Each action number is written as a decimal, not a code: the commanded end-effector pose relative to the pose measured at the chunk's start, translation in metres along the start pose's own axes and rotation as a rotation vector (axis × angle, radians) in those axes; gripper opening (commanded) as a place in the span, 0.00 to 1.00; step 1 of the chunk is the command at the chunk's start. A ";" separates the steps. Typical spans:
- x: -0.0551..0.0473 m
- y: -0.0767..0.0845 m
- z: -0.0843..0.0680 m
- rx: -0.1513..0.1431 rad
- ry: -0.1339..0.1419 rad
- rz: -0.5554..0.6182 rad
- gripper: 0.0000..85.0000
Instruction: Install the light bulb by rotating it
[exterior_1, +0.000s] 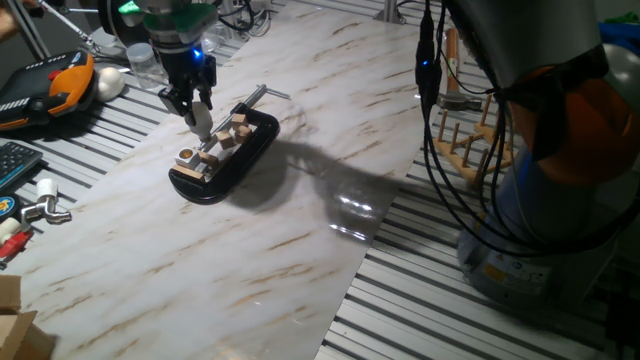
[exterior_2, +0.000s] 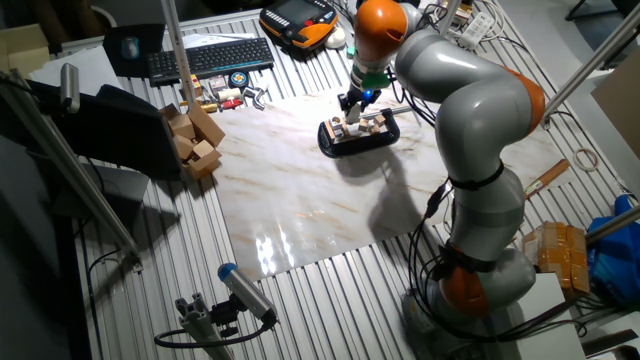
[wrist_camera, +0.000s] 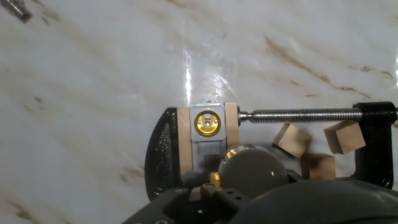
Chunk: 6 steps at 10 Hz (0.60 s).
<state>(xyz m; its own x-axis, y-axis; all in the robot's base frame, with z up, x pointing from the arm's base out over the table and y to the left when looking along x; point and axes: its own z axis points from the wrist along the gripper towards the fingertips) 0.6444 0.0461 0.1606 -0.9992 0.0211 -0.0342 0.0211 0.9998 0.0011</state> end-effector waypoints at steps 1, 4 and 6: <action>0.000 0.000 0.001 -0.001 0.000 0.001 0.00; 0.000 0.000 0.001 0.019 0.018 0.009 0.00; 0.000 0.000 0.001 0.037 0.057 0.009 0.00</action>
<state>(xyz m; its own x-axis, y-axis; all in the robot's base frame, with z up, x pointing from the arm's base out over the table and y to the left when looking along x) 0.6443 0.0465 0.1600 -0.9993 0.0282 0.0241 0.0274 0.9990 -0.0342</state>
